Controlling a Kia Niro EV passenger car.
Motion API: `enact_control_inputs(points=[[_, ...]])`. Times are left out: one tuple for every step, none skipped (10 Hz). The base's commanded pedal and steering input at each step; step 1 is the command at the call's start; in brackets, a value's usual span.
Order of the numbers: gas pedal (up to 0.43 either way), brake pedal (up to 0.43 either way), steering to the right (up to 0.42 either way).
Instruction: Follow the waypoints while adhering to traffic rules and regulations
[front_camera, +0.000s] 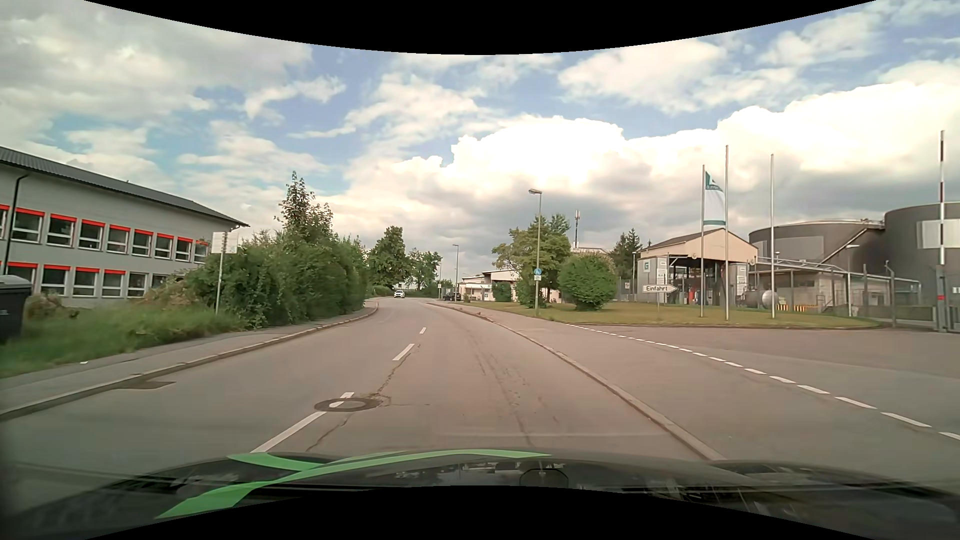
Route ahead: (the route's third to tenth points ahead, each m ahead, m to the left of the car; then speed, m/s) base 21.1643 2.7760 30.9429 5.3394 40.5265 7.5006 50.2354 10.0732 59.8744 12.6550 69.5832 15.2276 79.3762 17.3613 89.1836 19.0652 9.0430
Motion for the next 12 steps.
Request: enact_control_inputs(points=[[0.260,0.000,-0.044],[0.260,0.000,-0.045],[0.260,0.000,-0.045],[0.248,0.000,-0.045],[0.248,0.000,-0.045],[0.248,0.000,-0.045],[0.248,0.000,-0.045],[0.248,0.000,-0.045],[0.248,0.000,-0.045],[0.248,0.000,-0.046],[0.248,0.000,-0.046],[0.248,0.000,-0.046]])
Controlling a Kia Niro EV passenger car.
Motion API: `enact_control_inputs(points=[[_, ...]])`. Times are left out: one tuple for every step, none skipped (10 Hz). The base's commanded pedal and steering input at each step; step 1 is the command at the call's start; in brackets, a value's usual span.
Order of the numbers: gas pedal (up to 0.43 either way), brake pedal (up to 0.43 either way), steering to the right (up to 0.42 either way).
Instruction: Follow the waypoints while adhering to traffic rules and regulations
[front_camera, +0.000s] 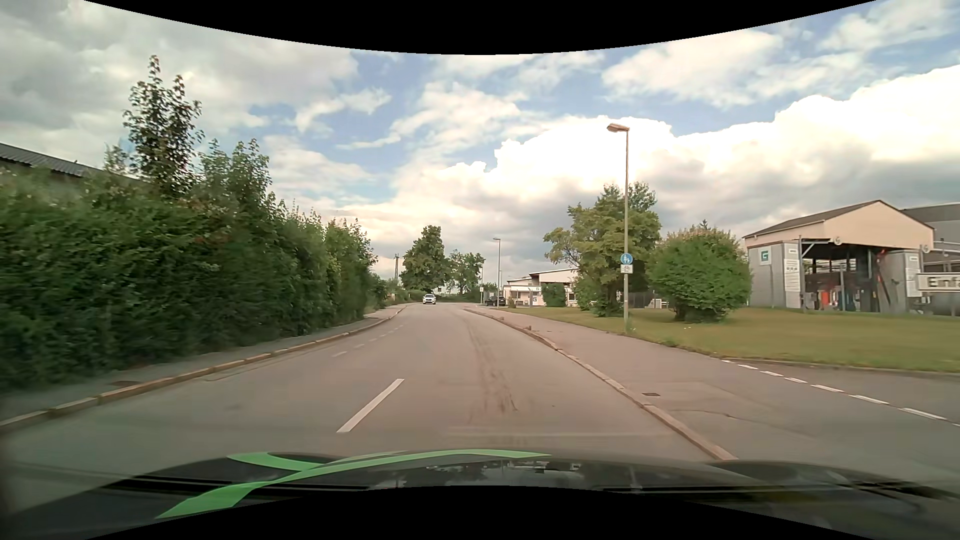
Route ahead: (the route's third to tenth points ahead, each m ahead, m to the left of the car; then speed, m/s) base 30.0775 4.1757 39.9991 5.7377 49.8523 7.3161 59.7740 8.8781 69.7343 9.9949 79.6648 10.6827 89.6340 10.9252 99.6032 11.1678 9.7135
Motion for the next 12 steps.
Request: enact_control_inputs(points=[[0.248,0.000,-0.045],[0.248,0.000,-0.044],[0.248,0.000,-0.043],[0.248,0.000,-0.040],[0.248,0.000,-0.033],[0.248,0.000,-0.030],[0.248,0.000,-0.030],[0.248,0.000,-0.030],[0.240,0.000,-0.030],[0.220,0.000,-0.030],[0.197,0.000,-0.030],[0.197,0.000,-0.030]])
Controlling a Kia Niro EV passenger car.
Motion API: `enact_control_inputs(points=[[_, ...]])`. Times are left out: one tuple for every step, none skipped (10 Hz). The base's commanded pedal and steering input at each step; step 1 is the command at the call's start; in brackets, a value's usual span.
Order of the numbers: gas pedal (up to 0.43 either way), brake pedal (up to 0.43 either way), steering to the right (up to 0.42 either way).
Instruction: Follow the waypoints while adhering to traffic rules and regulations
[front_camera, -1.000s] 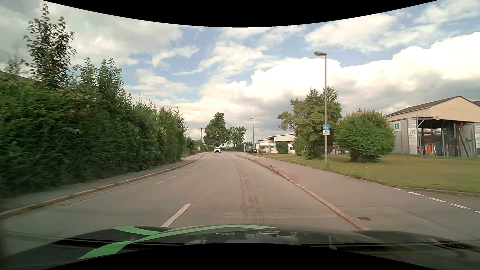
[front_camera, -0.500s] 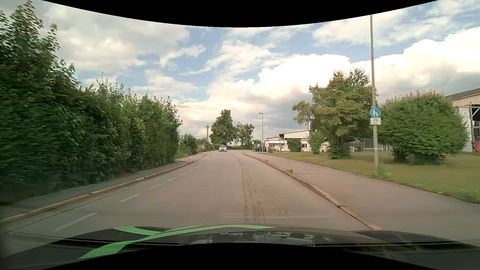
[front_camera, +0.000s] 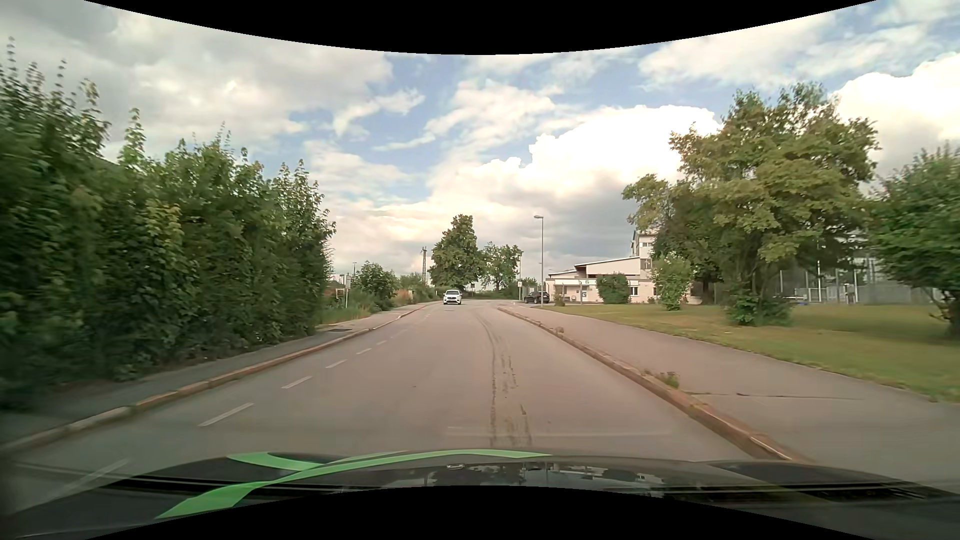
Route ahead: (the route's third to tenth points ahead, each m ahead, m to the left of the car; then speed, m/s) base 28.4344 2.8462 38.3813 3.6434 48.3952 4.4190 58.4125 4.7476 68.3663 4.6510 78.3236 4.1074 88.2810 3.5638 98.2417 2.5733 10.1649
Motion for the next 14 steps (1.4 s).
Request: enact_control_inputs(points=[[0.197,0.000,-0.030],[0.197,0.000,-0.030],[0.197,0.000,-0.028],[0.197,0.000,-0.021],[0.197,0.000,-0.013],[0.189,0.000,-0.009],[0.177,0.000,-0.006],[0.169,0.000,-0.005],[0.157,0.000,-0.005],[0.150,0.000,-0.005],[0.150,0.000,-0.006],[0.150,0.000,-0.007],[0.150,0.000,-0.007],[0.150,0.000,-0.007]])
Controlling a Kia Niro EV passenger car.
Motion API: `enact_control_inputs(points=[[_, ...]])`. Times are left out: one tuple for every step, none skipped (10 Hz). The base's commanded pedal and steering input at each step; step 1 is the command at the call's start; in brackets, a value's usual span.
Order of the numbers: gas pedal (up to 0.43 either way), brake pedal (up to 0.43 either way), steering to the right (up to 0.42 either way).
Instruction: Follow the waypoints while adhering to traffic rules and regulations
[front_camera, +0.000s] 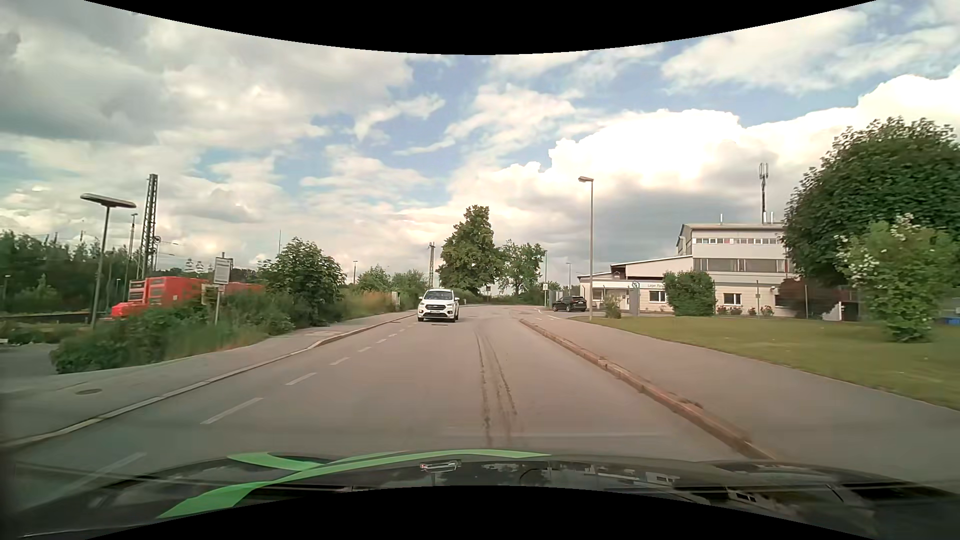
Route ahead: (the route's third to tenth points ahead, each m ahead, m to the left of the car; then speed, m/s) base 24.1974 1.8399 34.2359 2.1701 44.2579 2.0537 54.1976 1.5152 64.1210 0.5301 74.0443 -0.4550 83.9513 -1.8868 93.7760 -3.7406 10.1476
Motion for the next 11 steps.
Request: enact_control_inputs(points=[[0.150,0.000,-0.008],[0.150,0.000,-0.008],[0.150,0.000,-0.010],[0.150,0.000,-0.014],[0.150,0.000,-0.019],[0.157,0.000,-0.020],[0.169,0.000,-0.020],[0.169,0.000,-0.019],[0.177,0.000,-0.018],[0.189,0.000,-0.016],[0.197,0.000,-0.014]])
